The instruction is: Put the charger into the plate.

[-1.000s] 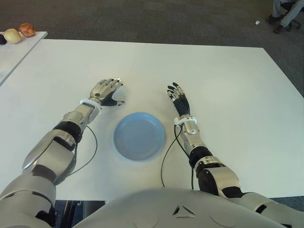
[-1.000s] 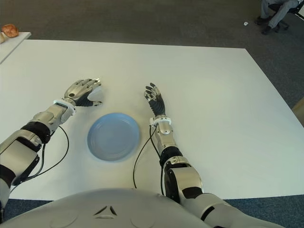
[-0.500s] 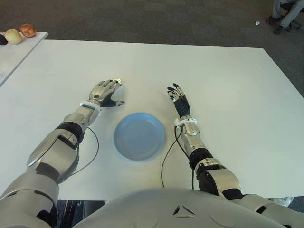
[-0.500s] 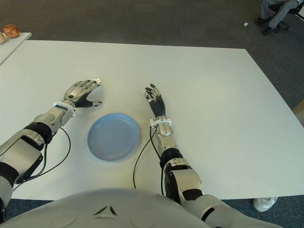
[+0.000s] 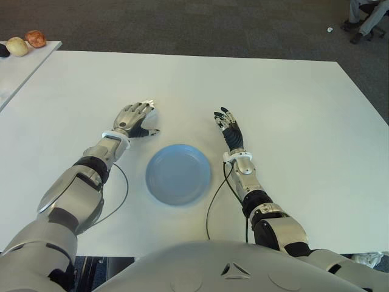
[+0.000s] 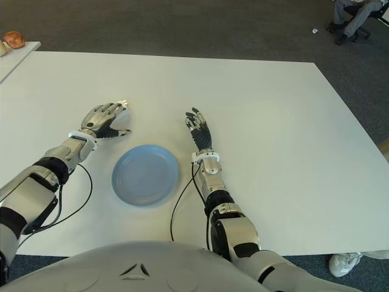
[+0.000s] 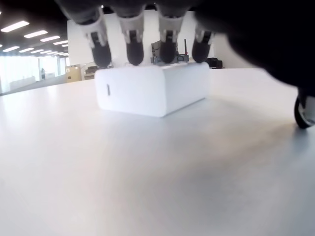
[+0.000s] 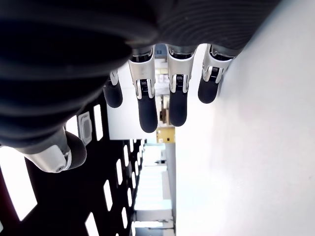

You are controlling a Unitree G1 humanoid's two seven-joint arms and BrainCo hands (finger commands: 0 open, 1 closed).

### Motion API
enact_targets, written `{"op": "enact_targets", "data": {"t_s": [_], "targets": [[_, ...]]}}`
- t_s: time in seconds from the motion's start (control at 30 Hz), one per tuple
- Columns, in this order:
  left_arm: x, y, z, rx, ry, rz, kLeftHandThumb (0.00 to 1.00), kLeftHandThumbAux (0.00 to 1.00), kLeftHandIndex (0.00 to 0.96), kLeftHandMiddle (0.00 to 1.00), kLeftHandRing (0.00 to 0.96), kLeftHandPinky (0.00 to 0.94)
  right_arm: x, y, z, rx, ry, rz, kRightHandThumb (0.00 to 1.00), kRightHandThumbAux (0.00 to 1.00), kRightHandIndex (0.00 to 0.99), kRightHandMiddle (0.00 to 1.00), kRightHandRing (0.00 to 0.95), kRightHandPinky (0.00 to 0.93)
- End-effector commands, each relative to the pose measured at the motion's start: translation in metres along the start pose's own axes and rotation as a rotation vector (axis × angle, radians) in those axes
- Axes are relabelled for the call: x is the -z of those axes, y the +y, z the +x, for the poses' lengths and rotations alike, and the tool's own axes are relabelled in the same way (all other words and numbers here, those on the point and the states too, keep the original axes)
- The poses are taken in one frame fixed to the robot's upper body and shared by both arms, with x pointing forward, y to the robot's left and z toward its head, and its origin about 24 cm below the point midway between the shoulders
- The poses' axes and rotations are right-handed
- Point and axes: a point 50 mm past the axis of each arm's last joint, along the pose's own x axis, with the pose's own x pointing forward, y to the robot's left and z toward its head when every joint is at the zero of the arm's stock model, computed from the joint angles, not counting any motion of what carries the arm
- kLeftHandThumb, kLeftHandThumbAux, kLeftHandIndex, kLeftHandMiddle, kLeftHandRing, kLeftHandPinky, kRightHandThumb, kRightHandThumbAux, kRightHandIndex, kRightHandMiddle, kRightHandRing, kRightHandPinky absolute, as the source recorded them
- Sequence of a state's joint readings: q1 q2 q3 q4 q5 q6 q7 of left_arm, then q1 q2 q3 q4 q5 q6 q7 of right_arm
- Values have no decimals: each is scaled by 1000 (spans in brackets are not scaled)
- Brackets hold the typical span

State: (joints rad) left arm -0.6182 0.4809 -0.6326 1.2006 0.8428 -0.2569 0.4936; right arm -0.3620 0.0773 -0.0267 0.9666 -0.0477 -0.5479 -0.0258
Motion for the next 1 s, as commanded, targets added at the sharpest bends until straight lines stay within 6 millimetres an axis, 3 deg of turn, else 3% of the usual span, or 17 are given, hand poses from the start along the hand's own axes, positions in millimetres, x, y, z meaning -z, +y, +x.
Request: {"op": "enact_targets", "data": {"t_s": [0.03, 0.3, 0.7, 1.0], "targets": [[-3, -17, -6, 79, 39, -14, 0, 321, 0, 0, 0, 0, 32, -5, -22, 20, 156, -6, 0, 481, 109, 228, 172, 84], [-3, -28, -10, 123, 128, -125, 0, 329, 0, 0, 0, 0, 32, -5, -23, 18, 153, -7, 0, 490, 106, 231, 176, 75], [-1, -33, -19, 112, 129, -268, 0, 351, 0, 0, 0, 0, 31, -5, -21, 25, 162, 26, 0, 481, 108, 281, 213, 82], [19, -8, -31, 152, -33, -338, 0, 399, 0, 0, 0, 12, 31, -4, -20, 29, 165, 42, 0, 475, 122, 320, 238, 80]]}}
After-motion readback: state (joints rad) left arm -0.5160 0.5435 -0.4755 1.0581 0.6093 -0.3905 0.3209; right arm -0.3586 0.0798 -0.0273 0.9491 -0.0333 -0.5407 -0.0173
